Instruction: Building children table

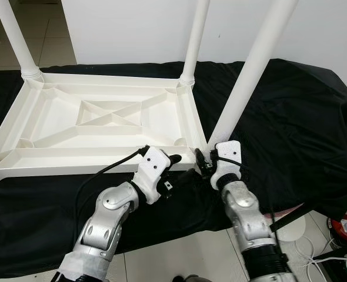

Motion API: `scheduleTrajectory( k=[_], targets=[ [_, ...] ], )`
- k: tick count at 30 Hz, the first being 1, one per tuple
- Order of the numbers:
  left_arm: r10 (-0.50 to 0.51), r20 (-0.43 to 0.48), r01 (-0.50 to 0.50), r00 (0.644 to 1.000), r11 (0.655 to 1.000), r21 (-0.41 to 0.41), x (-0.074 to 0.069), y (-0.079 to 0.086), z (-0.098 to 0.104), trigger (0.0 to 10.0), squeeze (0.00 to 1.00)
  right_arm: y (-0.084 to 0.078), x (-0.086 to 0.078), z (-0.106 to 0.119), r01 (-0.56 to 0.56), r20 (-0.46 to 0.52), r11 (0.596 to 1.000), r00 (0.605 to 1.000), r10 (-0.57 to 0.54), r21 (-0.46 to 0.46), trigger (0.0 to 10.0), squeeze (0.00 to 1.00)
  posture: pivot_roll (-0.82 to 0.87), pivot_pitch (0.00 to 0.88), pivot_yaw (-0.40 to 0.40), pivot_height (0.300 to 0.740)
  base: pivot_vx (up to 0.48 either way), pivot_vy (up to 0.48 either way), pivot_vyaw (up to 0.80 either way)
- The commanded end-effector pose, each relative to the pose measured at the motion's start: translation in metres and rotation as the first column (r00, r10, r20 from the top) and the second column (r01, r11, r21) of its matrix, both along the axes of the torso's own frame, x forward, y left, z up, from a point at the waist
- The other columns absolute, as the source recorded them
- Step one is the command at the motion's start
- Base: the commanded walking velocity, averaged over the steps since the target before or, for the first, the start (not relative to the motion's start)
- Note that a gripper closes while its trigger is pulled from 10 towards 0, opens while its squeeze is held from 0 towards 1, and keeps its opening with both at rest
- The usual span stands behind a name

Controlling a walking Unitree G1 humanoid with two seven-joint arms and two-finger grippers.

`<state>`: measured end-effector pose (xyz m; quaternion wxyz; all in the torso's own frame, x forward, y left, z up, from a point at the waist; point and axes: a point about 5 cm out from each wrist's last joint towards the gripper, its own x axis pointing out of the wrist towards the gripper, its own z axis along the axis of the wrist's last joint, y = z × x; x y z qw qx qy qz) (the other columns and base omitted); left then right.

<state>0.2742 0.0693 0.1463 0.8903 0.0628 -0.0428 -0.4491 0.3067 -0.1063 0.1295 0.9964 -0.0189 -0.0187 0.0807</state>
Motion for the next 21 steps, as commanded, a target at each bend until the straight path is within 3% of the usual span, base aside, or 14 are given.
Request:
scheduleTrajectory(
  k=[1, 6, 11, 12, 16, 21],
  targets=[
    [0.037, -0.008, -0.037, 0.999, 0.999, -0.014, 0.002, -0.002, -0.001, 10.0, 0.0, 0.004, -0.005, -0.008, -0.016, -0.049, 0.999, 0.999, 0.018, 0.041, 10.0, 1.0, 0.04, 0.049, -0.071, 0.74, 0.0, 0.0, 0.0],
    [0.033, -0.007, -0.033, 0.999, 0.999, -0.016, 0.002, -0.002, -0.001, 10.0, 0.0, 0.001, -0.007, -0.004, -0.028, -0.037, 0.998, 0.999, 0.03, 0.058, 10.0, 1.0, 0.04, 0.051, -0.071, 0.74, 0.0, 0.0, 0.0],
    [0.042, -0.008, -0.042, 0.999, 0.999, -0.024, 0.003, -0.002, 0.0, 10.0, 0.0, -0.014, -0.009, 0.001, -0.035, -0.015, 0.999, 0.999, 0.036, 0.042, 10.0, 1.0, 0.04, 0.066, -0.075, 0.74, 0.0, 0.0, 0.0],
    [0.043, -0.008, -0.043, 0.999, 0.999, -0.025, 0.004, -0.003, 0.0, 10.0, 0.0, -0.017, -0.01, 0.0, -0.071, -0.014, 0.997, 0.997, 0.071, 0.028, 10.0, 0.0, 0.03, 0.07, -0.075, 0.74, 0.0, 0.0, 0.0],
    [0.042, -0.009, -0.043, 0.999, 0.999, -0.026, 0.003, -0.003, 0.0, 10.0, 0.0, -0.023, -0.012, -0.002, -0.132, -0.005, 0.991, 0.991, 0.132, 0.023, 10.0, 0.0, 0.03, 0.072, -0.077, 0.74, 0.0, 0.0, 0.0],
    [0.046, -0.011, -0.046, 0.999, 0.999, -0.029, 0.003, -0.002, 0.0, 10.0, 0.0, -0.043, -0.01, 0.0, -0.259, 0.02, 0.963, 0.965, 0.261, -0.068, 10.0, 0.0, 0.04, 0.077, -0.078, 0.74, 0.0, 0.0, 0.0]
  ],
)
